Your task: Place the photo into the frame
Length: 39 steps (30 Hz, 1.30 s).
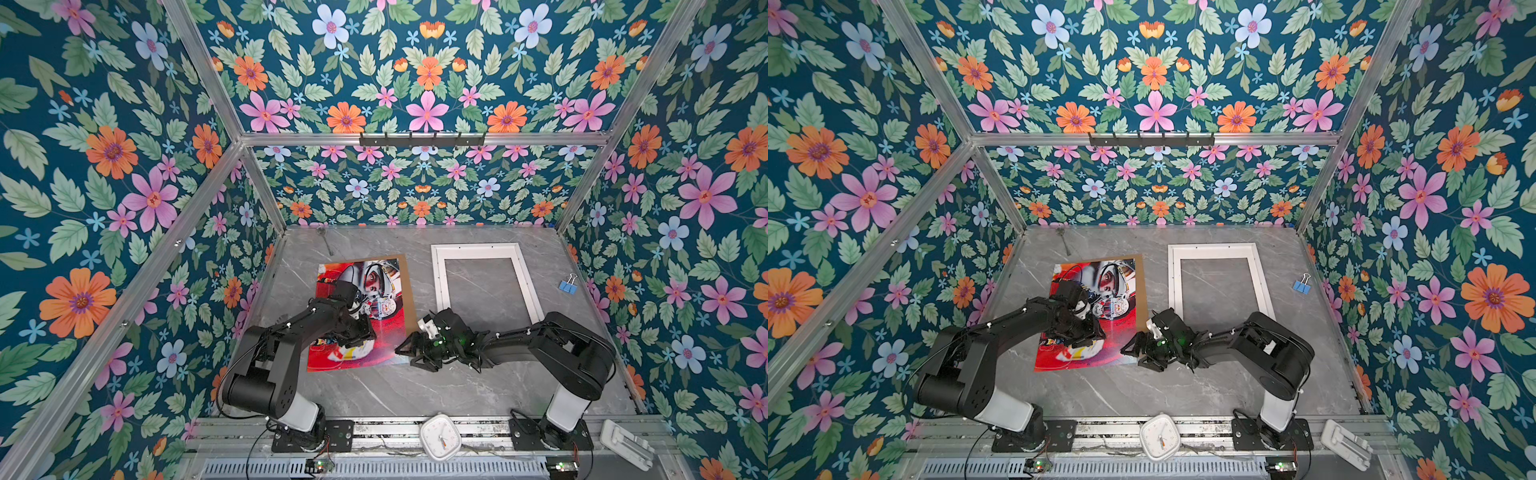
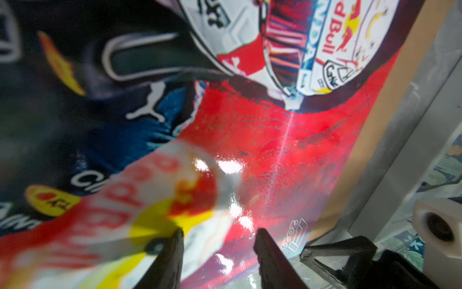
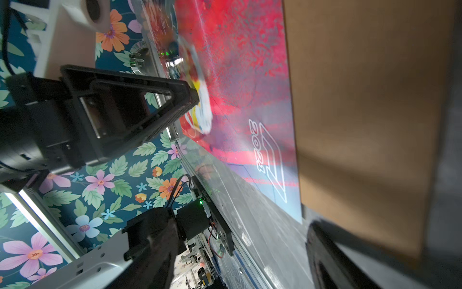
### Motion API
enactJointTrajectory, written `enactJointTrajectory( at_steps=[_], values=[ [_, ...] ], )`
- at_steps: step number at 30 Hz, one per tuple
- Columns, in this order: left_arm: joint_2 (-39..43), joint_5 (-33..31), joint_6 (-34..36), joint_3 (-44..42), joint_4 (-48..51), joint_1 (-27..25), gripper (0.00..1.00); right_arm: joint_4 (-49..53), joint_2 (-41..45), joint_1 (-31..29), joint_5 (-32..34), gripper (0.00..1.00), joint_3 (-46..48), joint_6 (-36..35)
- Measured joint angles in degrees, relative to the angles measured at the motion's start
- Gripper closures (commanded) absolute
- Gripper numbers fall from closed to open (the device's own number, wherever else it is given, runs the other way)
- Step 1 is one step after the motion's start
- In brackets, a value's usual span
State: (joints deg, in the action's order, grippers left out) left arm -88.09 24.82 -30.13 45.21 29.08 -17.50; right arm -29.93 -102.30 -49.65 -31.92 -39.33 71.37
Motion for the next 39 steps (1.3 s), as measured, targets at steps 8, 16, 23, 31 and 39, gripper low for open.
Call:
enactJointTrajectory(
  at_steps=[8,16,23,31,39],
  values=[
    [-1.3,1.1,0.0,0.0,-0.6,-0.2,0.51,-4.2,-1.9,0.0,-0.5,0.19,-0.5,0.6],
    [-1.9,2.0,0.0,-0.3,-1.5,-0.7,0.51,-7.7,-1.1,0.0,0.6,0.2,1.6,1.0],
    [-2.0,2.5,-0.2,-0.5,-2.3,-1.0,0.51,-10.2,-1.7,0.0,0.3,0.21,1.6,1.7],
    [-2.0,2.8,-0.7,-0.6,-2.8,-1.2,0.51,-13.1,-1.3,0.0,1.1,0.31,1.6,1.7],
    [-1.9,2.7,-0.9,-0.7,-2.9,-1.5,0.51,-13.3,-2.7,0.0,2.1,0.64,1.1,1.9]
  ],
)
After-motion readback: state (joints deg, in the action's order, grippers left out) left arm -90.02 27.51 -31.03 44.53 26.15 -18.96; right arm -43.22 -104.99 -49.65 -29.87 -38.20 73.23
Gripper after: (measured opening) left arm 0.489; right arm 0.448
